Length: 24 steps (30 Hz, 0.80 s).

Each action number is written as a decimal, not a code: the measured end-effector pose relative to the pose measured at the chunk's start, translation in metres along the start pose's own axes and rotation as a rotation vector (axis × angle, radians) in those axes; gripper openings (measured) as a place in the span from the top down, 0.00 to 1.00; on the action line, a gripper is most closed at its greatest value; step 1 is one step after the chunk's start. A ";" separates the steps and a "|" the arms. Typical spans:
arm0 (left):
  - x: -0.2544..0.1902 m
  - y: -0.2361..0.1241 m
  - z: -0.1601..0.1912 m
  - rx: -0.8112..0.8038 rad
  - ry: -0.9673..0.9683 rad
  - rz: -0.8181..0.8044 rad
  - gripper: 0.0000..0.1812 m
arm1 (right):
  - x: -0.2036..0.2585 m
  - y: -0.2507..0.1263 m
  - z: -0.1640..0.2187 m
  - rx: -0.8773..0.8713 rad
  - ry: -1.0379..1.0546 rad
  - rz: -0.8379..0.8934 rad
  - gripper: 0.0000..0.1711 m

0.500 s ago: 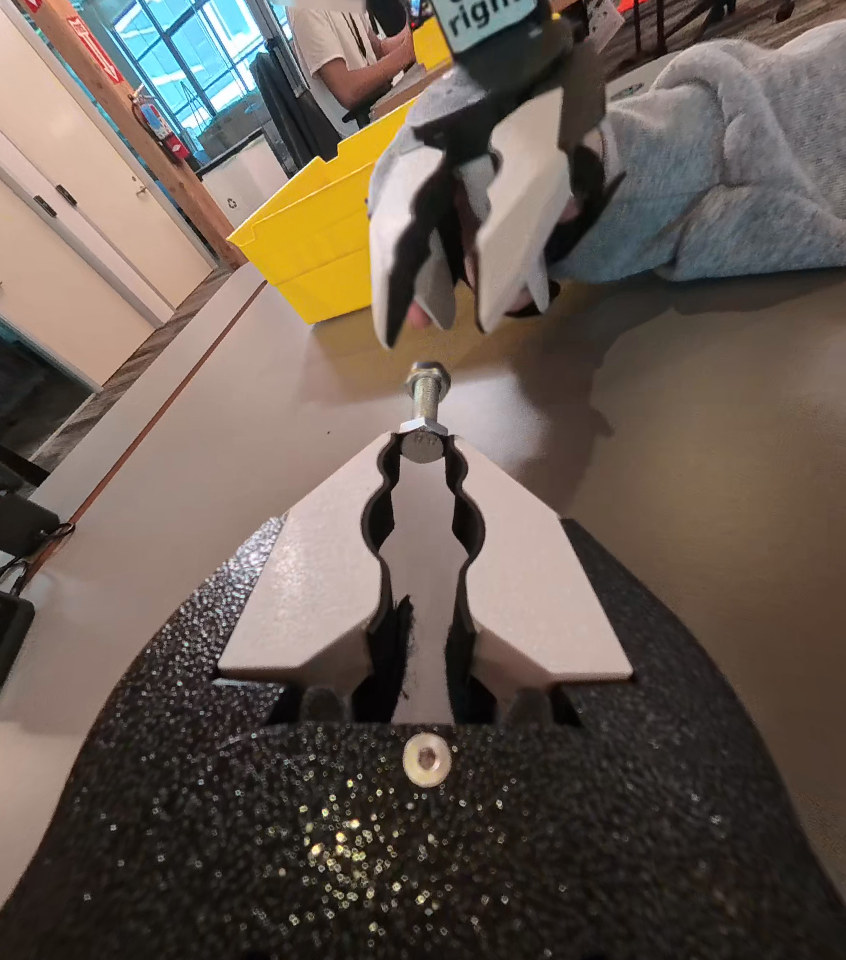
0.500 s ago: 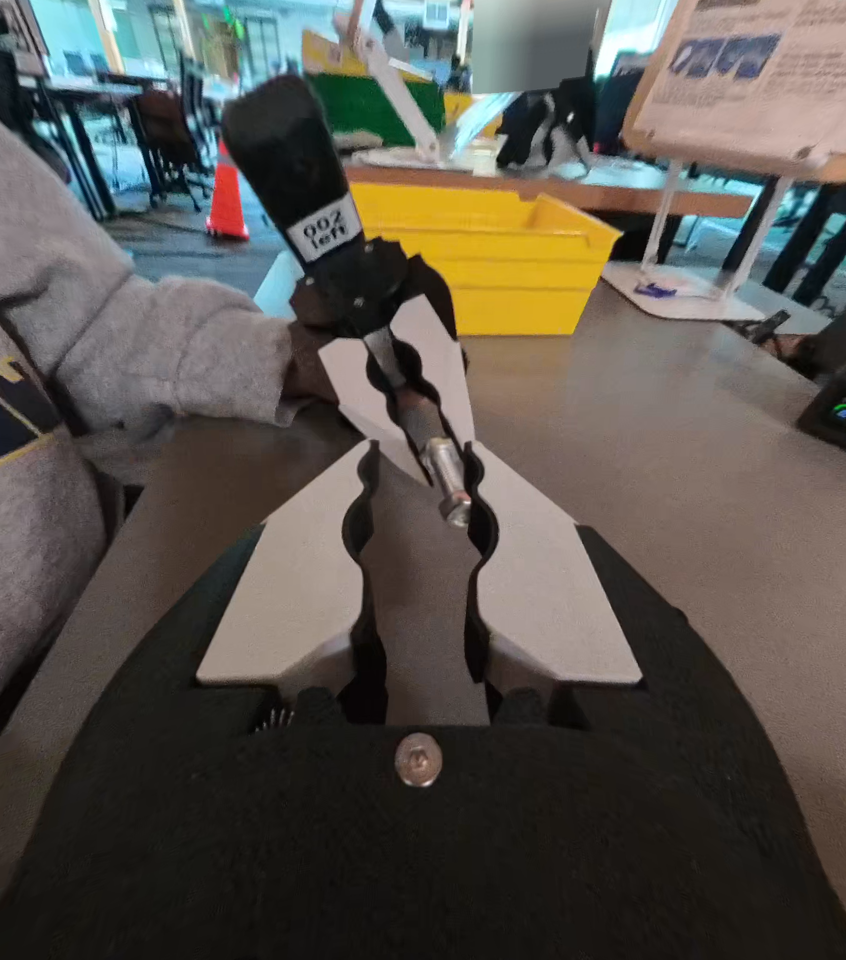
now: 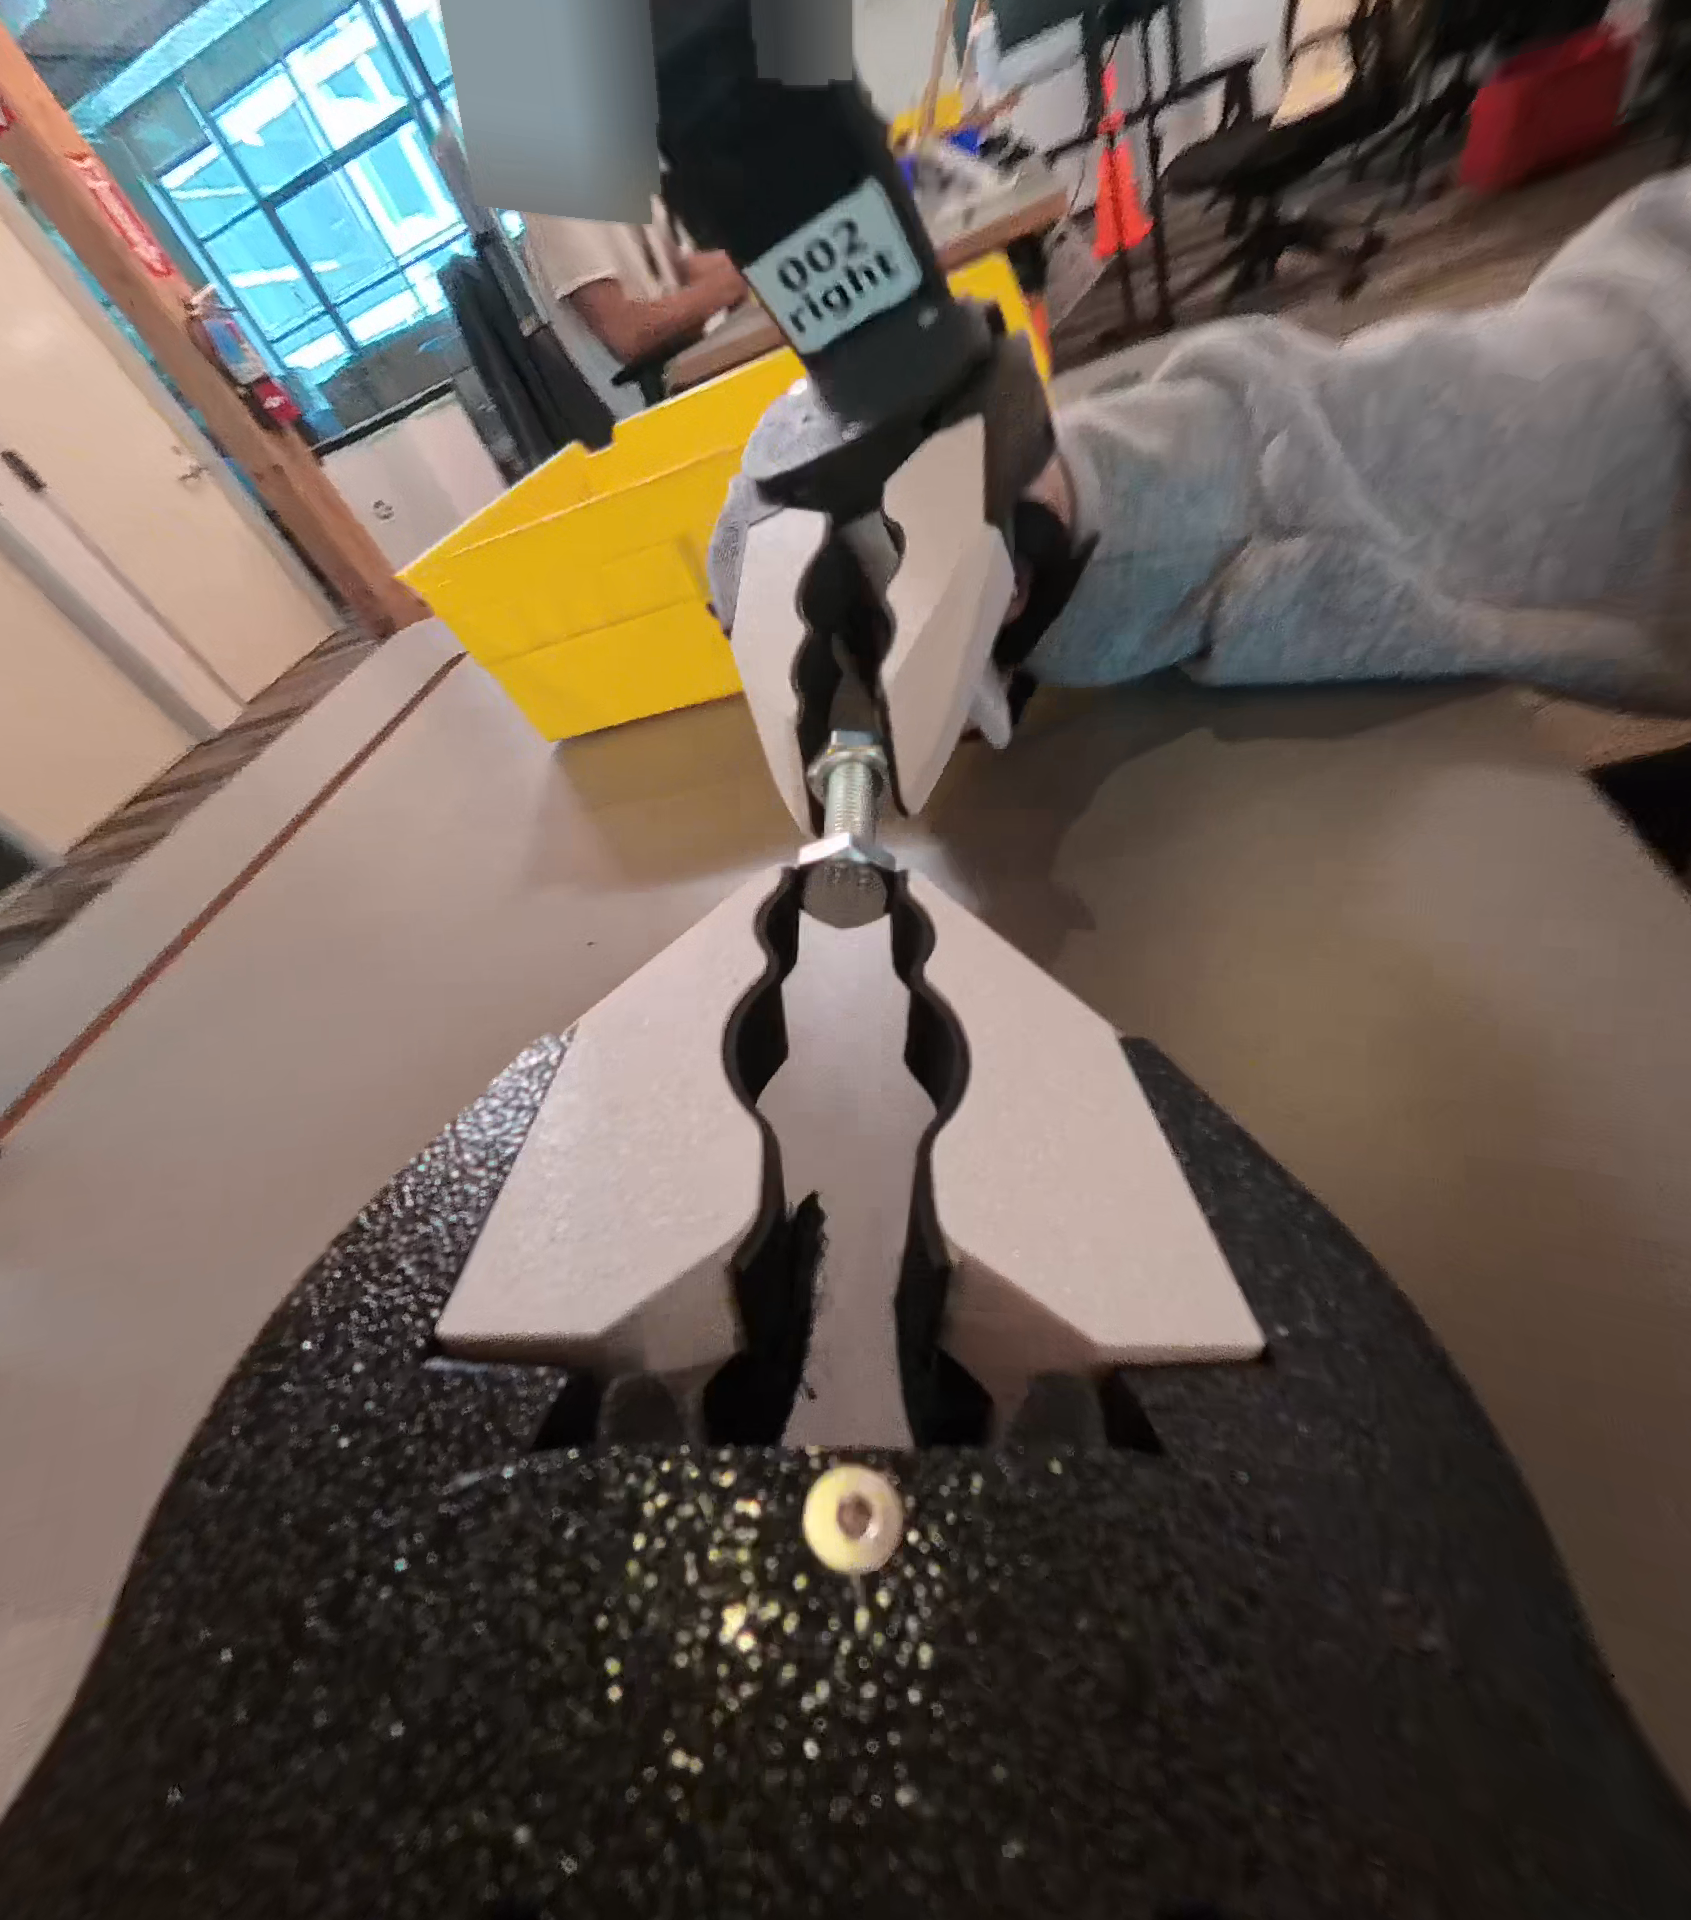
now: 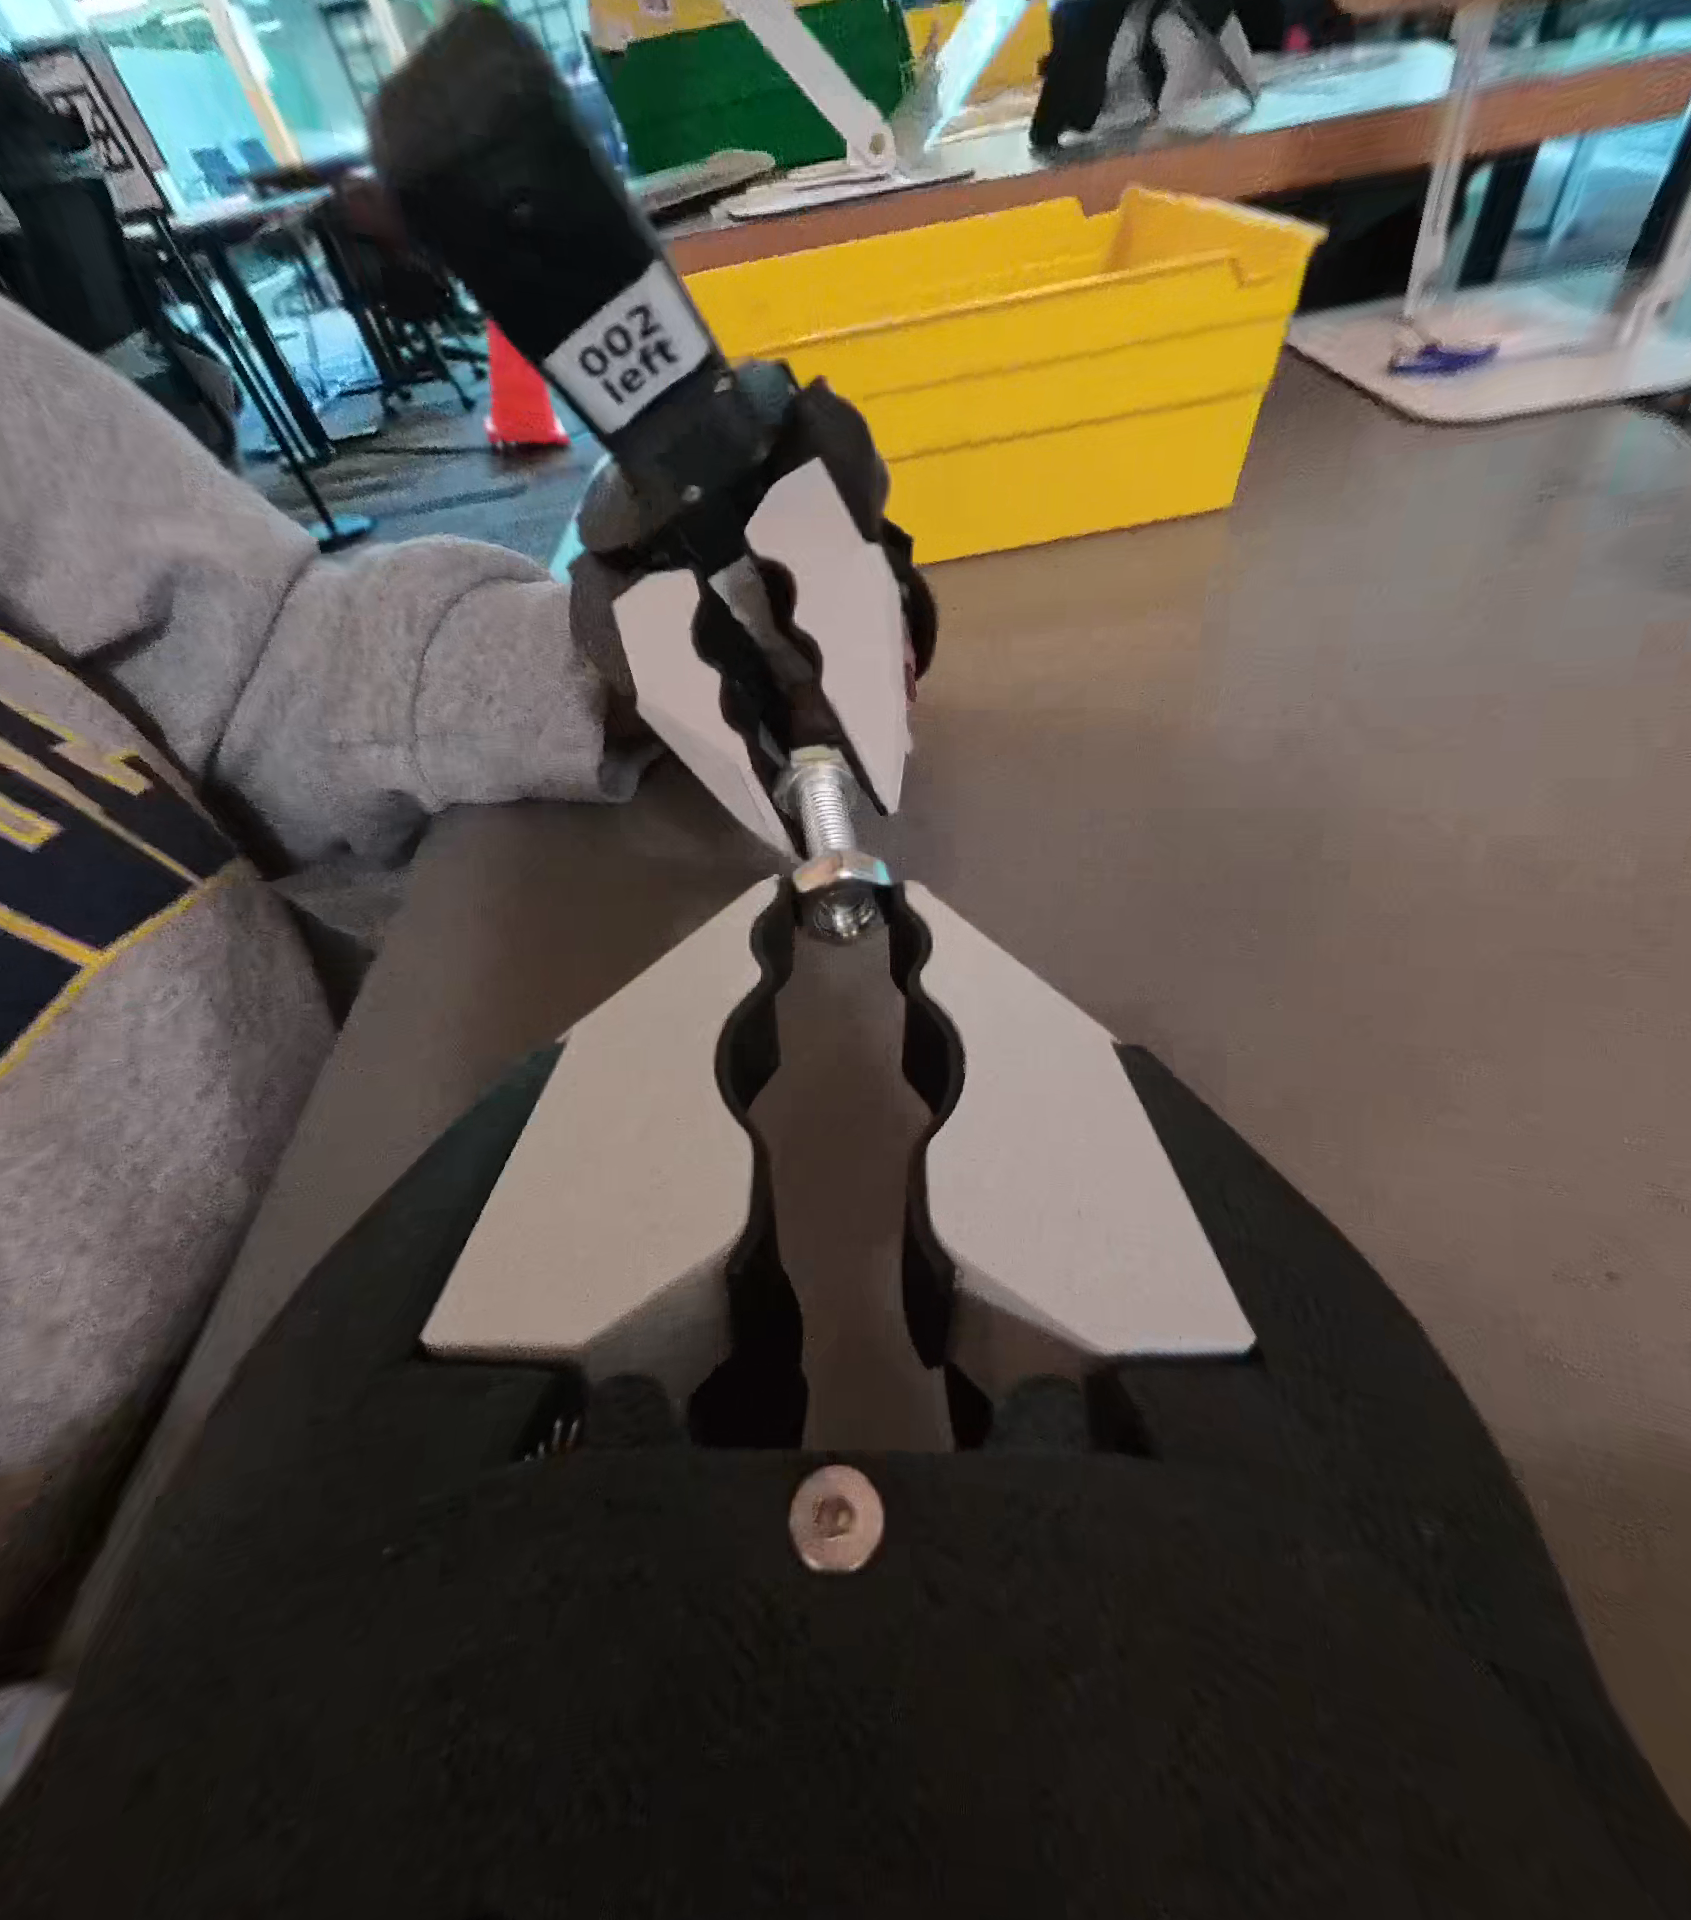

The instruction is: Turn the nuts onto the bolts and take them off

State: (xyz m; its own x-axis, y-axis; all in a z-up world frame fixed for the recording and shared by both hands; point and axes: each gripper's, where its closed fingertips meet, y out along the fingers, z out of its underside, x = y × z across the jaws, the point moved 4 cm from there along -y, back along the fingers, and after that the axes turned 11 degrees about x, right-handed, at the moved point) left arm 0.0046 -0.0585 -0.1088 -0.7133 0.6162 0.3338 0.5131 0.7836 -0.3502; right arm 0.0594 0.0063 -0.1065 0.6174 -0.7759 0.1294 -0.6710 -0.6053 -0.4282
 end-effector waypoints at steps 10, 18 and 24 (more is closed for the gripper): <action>0.003 -0.011 -0.009 -0.094 -0.300 0.227 0.92 | 0.014 -0.002 -0.014 -0.072 -0.380 0.183 0.91; 0.006 -0.014 -0.009 -0.109 -0.180 0.079 0.92 | 0.005 0.005 -0.001 0.015 0.145 -0.119 0.66; 0.004 -0.008 -0.005 -0.052 -0.154 0.071 0.92 | 0.020 -0.014 -0.032 -0.251 -0.101 -0.043 0.79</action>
State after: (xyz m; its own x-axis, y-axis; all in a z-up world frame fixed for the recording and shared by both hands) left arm -0.0002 -0.0615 -0.1007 -0.7370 0.6541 0.1701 0.5861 0.7439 -0.3212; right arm 0.0681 -0.0064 -0.0688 0.6772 -0.7343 0.0471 -0.7160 -0.6724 -0.1876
